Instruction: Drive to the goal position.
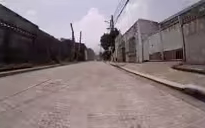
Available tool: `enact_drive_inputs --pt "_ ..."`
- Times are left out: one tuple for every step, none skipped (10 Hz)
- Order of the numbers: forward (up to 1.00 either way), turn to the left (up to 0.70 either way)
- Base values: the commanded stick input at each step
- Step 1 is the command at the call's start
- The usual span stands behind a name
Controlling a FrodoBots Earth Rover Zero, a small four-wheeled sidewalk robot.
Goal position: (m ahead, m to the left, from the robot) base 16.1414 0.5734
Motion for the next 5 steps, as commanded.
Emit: enact_drive_inputs --pt "0.70 0.00" --pt "0.70 0.00" --pt "0.70 0.00" --pt "0.70 0.00" --pt "0.70 0.00"
